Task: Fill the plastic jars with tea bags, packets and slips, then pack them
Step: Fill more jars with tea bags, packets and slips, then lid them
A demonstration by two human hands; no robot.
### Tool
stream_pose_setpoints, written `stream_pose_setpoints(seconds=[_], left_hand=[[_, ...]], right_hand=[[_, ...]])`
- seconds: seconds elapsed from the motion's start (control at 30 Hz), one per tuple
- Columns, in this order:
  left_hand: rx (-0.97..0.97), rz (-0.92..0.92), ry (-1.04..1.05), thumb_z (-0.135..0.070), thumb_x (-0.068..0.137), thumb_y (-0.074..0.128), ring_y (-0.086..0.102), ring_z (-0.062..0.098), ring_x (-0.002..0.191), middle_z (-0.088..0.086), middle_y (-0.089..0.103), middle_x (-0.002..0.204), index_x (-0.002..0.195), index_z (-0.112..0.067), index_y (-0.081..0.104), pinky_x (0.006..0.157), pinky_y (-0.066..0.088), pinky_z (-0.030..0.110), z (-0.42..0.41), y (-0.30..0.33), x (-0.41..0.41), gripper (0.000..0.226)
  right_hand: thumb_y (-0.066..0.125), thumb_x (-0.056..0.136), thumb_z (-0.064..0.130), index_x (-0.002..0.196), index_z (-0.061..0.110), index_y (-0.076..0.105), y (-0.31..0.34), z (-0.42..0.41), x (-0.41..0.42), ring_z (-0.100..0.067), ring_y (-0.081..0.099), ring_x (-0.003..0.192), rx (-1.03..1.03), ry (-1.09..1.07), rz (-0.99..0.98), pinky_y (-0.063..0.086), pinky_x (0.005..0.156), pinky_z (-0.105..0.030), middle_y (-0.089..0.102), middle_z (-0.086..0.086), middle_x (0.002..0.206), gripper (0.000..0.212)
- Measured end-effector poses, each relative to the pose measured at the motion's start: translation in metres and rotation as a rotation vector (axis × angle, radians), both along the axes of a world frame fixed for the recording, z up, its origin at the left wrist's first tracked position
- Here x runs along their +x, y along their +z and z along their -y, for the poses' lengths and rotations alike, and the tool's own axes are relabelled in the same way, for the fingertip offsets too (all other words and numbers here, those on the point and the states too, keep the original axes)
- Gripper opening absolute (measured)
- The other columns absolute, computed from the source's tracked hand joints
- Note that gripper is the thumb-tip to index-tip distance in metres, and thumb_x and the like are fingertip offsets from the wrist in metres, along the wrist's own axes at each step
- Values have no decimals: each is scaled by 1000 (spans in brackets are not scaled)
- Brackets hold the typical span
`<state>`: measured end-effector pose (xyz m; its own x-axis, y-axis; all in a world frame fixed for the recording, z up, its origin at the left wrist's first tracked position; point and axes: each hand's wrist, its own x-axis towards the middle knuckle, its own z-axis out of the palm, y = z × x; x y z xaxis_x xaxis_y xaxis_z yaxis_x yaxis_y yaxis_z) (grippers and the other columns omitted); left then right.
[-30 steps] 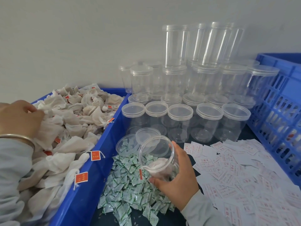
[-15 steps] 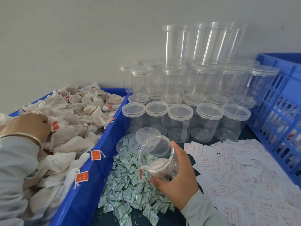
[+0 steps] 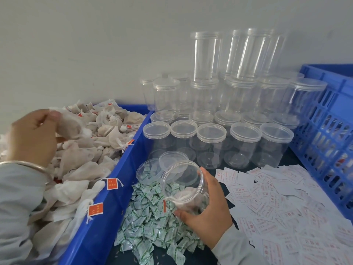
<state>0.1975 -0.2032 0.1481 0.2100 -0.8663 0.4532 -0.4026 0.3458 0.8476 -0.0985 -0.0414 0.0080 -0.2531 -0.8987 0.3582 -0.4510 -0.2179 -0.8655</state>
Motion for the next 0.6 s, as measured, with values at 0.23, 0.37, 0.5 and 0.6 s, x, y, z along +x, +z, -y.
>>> stream_pose_setpoints(seconds=[0.23, 0.37, 0.5, 0.6], left_hand=[[99, -103, -288, -22, 94, 53, 49, -1, 40, -12, 60, 54, 77, -27, 68, 36, 41, 13, -67, 6, -95, 23], [163, 150, -571, -20, 84, 62, 64, 5, 67, -9, 70, 74, 77, -30, 73, 67, 56, 23, -99, -9, -129, 17], [204, 321, -697, -12, 80, 69, 65, 3, 89, -12, 71, 91, 82, -32, 70, 87, 52, 26, -106, -19, -140, 21], [178, 225, -726, -7, 79, 70, 67, 3, 90, -12, 72, 92, 80, -32, 70, 86, 52, 23, -101, -12, -134, 25]], right_hand=[[79, 50, 55, 137, 42, 26, 1, 0, 3, 1, 36, 129, -16, 1, -7, 36, 107, -27, 36, 21, 135, 103], [83, 52, 50, 137, 36, 30, 3, 0, 5, 0, 39, 127, -51, -29, -21, 37, 104, -23, 40, 17, 134, 101], [91, 54, 32, 140, 18, 39, 4, 5, 4, -18, 49, 124, -4, 52, 25, 44, 101, -40, 49, -1, 132, 102], [92, 52, 21, 140, 31, 37, 2, 2, 4, -8, 45, 127, -1, 59, 129, 43, 103, -31, 46, 8, 136, 104]])
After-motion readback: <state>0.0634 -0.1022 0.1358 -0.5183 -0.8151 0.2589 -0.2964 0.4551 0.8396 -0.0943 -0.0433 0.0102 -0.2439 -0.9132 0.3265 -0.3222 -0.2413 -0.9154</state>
